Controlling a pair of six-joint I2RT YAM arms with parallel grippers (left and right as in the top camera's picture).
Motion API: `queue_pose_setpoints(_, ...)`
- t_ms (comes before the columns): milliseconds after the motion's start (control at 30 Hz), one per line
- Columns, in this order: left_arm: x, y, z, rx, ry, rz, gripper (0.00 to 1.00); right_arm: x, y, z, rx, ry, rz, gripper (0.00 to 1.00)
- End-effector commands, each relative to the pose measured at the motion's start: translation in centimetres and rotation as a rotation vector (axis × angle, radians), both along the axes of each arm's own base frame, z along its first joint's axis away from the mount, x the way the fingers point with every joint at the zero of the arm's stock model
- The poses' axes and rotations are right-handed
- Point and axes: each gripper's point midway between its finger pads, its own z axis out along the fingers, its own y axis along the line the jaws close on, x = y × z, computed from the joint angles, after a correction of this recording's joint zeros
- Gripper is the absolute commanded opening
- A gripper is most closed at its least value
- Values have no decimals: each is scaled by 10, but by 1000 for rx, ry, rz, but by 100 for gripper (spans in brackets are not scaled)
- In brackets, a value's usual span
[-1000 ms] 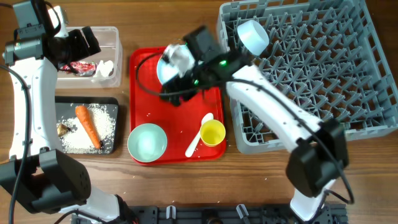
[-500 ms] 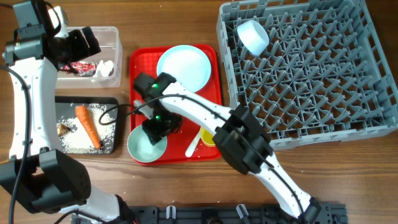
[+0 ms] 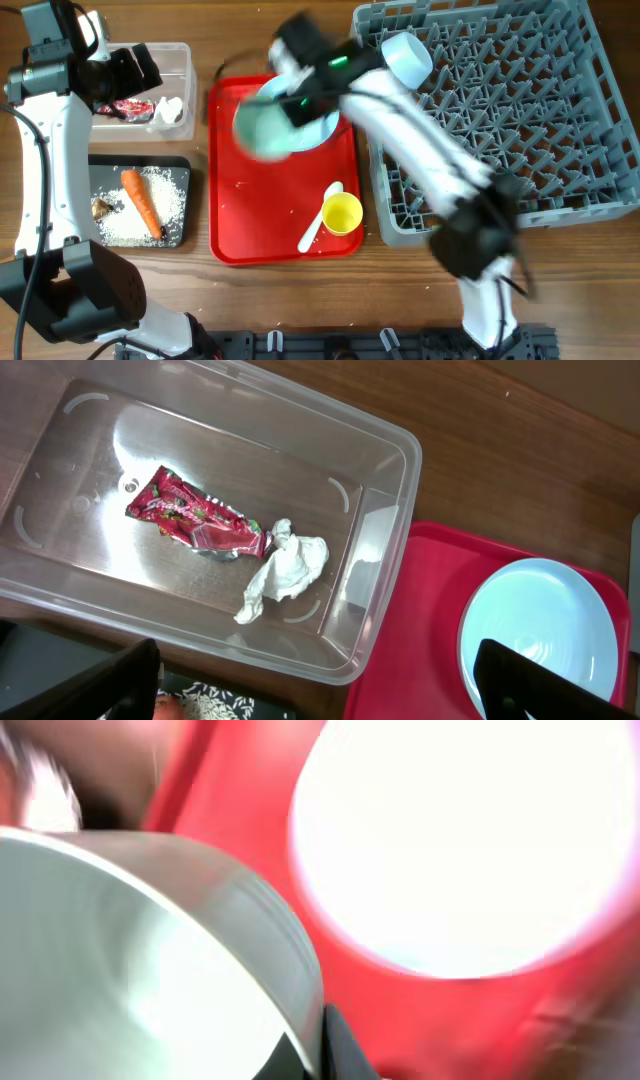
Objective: Sort waste into correct bins and load items into the dishwasher rack
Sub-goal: 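Place the larger blue bowl in the rack with right gripper, then stand the blue plate upright in the rack, right gripper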
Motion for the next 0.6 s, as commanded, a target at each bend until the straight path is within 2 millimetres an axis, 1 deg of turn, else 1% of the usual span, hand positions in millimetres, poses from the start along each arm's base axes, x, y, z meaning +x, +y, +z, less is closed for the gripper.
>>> queue_pose_setpoints(0,1,-1,-4,-13,9,3,100,58,-115,106,-147,-395,-370,4)
queue_pose_setpoints(33,1,-1,-4,-13,9,3,100,70,-145,118,-204,-459,-459,4)
queue_pose_setpoints(67,1,-1,-4,-13,9,3,100,84,-193,130,-299,-531,-601,4)
queue_pose_setpoints(133,1,-1,-4,-13,10,3,100,97,-245,136,-399,-577,-721,4)
queue_pose_setpoints(167,1,-1,-4,-13,10,3,100,107,-294,140,-458,-610,-838,4)
queue_pose_setpoints(200,1,-1,-4,-14,9,3,100,114,-321,138,-490,-624,-903,4)
queue_pose_setpoints(233,1,-1,-4,-14,9,3,100,123,-344,131,-529,-625,-929,4)
queue_pose_setpoints(267,1,-1,-4,-13,9,3,100,134,-366,117,-576,-614,-932,4)
queue_pose_setpoints(300,1,-1,-4,-14,9,3,100,143,-378,105,-618,-604,-930,4)
queue_pose_setpoints(333,1,-1,-4,-14,9,3,100,149,-397,91,-691,-600,-966,4)
queue_pose_setpoints(367,1,-1,-4,-14,9,4,100,152,-414,82,-776,-604,-1014,4)
queue_pose_setpoints(400,1,-1,-4,-14,9,3,100,157,-422,72,-826,-603,-1028,4)
queue_pose_setpoints(467,1,-1,-4,-14,9,4,100,170,-426,41,-867,-574,-996,4)
queue_pose_setpoints(567,1,-1,-4,-14,9,3,100,175,-417,8,-894,-521,-950,4)
